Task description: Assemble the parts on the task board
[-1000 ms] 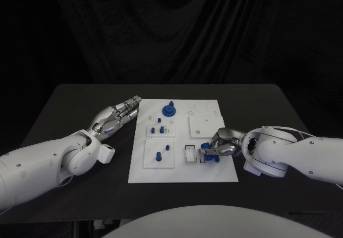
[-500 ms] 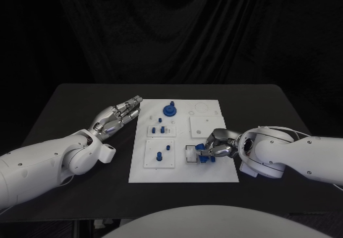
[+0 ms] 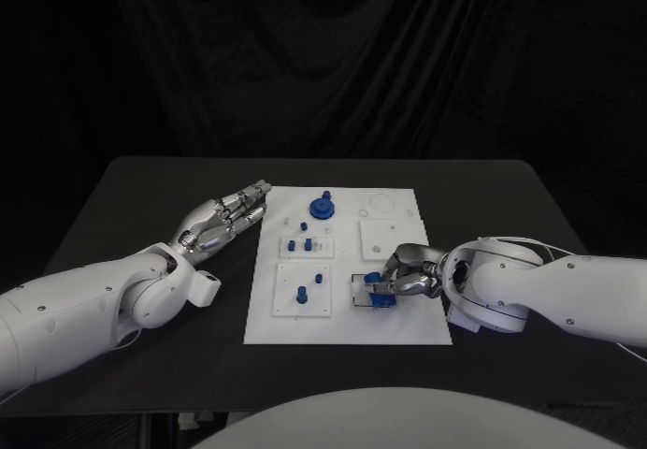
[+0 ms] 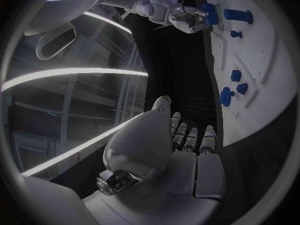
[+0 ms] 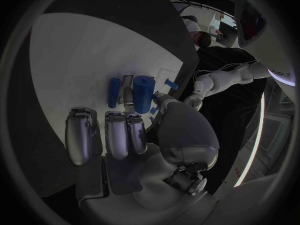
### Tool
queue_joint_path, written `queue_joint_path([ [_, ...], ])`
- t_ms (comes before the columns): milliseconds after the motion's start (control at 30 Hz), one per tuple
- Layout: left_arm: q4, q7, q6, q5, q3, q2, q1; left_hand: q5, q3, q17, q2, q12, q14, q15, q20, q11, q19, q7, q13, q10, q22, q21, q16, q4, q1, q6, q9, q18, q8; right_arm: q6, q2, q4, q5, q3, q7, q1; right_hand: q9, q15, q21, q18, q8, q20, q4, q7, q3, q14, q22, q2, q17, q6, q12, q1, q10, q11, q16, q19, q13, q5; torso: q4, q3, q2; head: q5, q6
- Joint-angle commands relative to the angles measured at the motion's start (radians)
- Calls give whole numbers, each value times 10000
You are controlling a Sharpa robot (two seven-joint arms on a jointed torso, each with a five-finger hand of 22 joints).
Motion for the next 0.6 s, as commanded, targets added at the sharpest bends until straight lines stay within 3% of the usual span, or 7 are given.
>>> queue_joint_path([
  [33, 4, 151, 110, 52, 10, 27, -15, 55, 59, -9, -10, 42, -4, 53, 69, 52, -3, -18, 15, 3, 1, -14, -36, 11, 73, 71, 14, 107, 57, 120, 54, -54, 15, 2, -127, 13, -2, -4, -45, 20, 68, -13, 99, 36, -23, 848, 2295, 19, 1488, -64, 27, -108, 1041, -9, -38, 579, 2633, -117, -1, 0, -5, 22, 0],
  [167, -1, 152, 114, 52, 10, 27, -15, 55, 59, -9, -10, 42, -4, 53, 69, 52, -3, -18, 15, 3, 1, -14, -36, 11, 73, 71, 14, 107, 57, 130, 95, -104, 15, 2, -128, 13, 19, -4, -71, 27, 71, -11, 309, 37, -162, 841, 2285, 42, 1453, -74, 27, -293, 1041, -8, -52, 566, 2633, -156, -9, 7, -1, 66, 0],
  [367, -15, 151, 122, 52, 10, 27, -15, 58, 64, -9, -12, 38, -4, 72, 79, 47, -2, -15, 13, 0, 4, -13, -36, 8, 74, 79, 13, 105, 58, 113, 136, -139, 14, 2, -114, 13, 53, -7, -96, 34, 76, -15, 648, 28, -436, 831, 2276, 149, 1408, -97, 27, -520, 1041, -12, -71, 553, 2633, -776, -6, 5, 3, 85, 0],
  [567, -39, 151, 147, 52, 10, 56, -16, 61, 69, -9, -13, 36, -4, 80, 85, 48, -2, -11, 13, -2, 1, -14, -36, 4, 75, 77, 12, 103, 57, 243, 197, -160, 14, 2, -168, 13, 79, -6, -161, 51, 62, -11, 740, 34, -987, 819, 2254, 359, 1344, -140, 27, -1147, 1041, -6, -98, 523, 2633, -2120, 2, -1, -1, 93, 0],
  [600, -44, 150, 152, 52, 10, 60, -16, 61, 69, -9, -13, 36, -4, 80, 85, 48, -2, -11, 13, -2, 1, -14, -36, 4, 75, 77, 12, 103, 57, 263, 204, -162, 14, 2, -176, 13, 81, -4, -168, 53, 62, -11, 738, 36, -1019, 817, 2251, 363, 1333, -141, 27, -1171, 1041, -7, -103, 519, 2633, -2172, 3, 2, -2, 95, 0],
])
